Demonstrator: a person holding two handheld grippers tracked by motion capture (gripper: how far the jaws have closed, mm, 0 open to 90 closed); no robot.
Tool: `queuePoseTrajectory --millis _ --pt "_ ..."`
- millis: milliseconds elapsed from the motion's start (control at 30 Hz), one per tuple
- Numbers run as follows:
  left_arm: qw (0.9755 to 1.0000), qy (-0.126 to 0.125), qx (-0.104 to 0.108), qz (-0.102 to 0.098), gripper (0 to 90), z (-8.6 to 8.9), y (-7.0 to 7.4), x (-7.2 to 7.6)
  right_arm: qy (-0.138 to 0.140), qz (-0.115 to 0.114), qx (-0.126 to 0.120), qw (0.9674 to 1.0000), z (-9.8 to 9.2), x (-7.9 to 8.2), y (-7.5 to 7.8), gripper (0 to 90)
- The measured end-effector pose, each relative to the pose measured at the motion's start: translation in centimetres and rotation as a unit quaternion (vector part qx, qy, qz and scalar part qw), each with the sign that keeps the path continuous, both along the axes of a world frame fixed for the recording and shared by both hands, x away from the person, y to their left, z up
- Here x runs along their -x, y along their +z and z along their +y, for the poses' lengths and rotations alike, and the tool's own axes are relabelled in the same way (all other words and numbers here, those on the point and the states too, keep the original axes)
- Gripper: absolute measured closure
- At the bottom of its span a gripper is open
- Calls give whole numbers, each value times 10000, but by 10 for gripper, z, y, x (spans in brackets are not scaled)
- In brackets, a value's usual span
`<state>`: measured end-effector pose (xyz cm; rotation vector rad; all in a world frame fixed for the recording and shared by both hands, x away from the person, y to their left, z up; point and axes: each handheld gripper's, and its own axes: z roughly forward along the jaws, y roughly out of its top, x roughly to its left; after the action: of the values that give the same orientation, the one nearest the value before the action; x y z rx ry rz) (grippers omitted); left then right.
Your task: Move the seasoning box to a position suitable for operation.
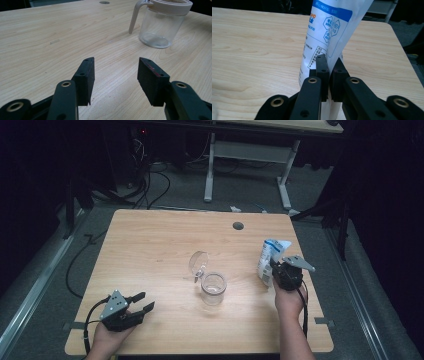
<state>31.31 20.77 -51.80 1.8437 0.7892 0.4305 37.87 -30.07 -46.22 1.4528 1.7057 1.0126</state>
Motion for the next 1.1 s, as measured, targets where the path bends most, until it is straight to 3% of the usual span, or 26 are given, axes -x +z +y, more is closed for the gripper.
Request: queuePoseTrajectory --millis 300,667,967,1100 --pt "9999 64 24 75 463 1 -3 -3 266 -56 -74 9996 1 16 10 875" --pt "9999 114 33 2 437 0 -2 -2 575 95 8 9983 6 36 9 877" --pt "10000 2 82 -23 414 0 -2 -1 1031 255 140 9942 16 49 17 877" --pt "10000 -29 44 -58 408 -2 -1 0 1202 479 223 9913 19 53 23 878"
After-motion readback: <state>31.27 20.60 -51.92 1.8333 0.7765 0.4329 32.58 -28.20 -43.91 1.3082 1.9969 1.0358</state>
